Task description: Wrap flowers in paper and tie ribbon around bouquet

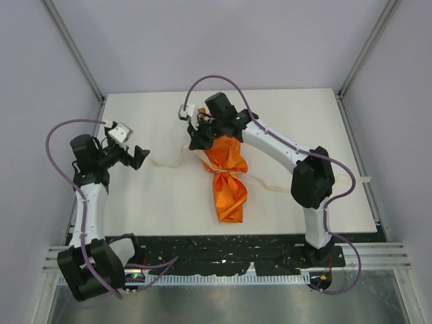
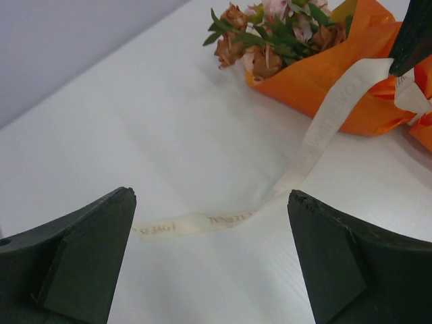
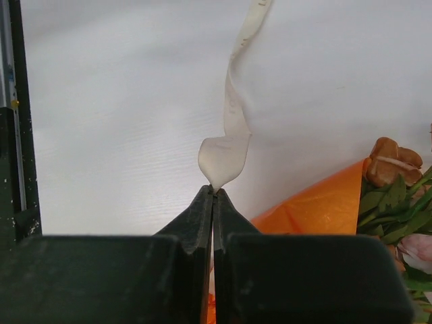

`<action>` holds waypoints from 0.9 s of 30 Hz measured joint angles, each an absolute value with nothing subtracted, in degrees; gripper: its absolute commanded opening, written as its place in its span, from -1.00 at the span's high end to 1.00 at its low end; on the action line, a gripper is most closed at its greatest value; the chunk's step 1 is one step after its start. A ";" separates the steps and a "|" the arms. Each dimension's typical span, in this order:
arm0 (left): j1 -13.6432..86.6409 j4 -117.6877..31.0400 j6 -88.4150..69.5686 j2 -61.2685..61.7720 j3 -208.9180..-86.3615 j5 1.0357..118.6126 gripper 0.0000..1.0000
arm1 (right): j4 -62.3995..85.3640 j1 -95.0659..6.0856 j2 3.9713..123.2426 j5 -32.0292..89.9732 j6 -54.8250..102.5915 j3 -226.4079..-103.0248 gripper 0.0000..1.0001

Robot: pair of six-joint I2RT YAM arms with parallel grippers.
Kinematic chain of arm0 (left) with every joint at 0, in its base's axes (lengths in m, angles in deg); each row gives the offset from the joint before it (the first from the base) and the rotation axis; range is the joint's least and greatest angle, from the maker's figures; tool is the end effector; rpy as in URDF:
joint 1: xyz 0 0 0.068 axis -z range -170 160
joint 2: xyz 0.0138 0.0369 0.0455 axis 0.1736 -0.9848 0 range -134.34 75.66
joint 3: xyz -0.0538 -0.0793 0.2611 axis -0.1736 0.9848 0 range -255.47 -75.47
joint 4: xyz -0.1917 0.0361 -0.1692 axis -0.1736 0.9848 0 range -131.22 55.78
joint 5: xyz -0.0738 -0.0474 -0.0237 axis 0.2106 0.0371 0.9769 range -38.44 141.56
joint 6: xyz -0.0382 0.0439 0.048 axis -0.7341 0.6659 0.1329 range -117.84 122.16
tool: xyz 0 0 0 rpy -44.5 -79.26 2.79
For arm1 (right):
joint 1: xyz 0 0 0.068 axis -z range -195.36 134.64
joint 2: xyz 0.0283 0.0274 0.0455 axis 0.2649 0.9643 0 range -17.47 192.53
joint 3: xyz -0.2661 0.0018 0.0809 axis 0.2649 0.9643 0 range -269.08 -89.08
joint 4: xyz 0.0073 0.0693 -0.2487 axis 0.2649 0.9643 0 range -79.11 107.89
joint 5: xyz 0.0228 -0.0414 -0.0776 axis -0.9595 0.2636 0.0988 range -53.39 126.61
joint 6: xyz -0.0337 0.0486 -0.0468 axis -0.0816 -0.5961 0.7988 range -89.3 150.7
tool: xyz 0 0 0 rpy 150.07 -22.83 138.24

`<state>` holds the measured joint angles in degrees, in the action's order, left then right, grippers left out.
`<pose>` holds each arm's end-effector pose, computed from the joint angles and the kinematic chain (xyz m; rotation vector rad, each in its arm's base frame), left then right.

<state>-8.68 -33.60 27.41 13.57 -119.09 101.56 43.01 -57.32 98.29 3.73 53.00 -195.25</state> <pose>0.2478 0.0325 0.2815 0.6253 1.7652 -0.3580 0.3341 0.3469 0.2903 -1.4650 1.7670 0.8356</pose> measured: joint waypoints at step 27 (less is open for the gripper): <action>23.67 -37.89 39.00 4.13 -120.33 111.55 0.09 | 40.47 -55.61 85.90 -5.04 54.58 -179.71 0.90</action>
<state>23.67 -37.89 39.00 4.13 -120.33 111.55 40.47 -55.61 85.90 -5.04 54.58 -179.71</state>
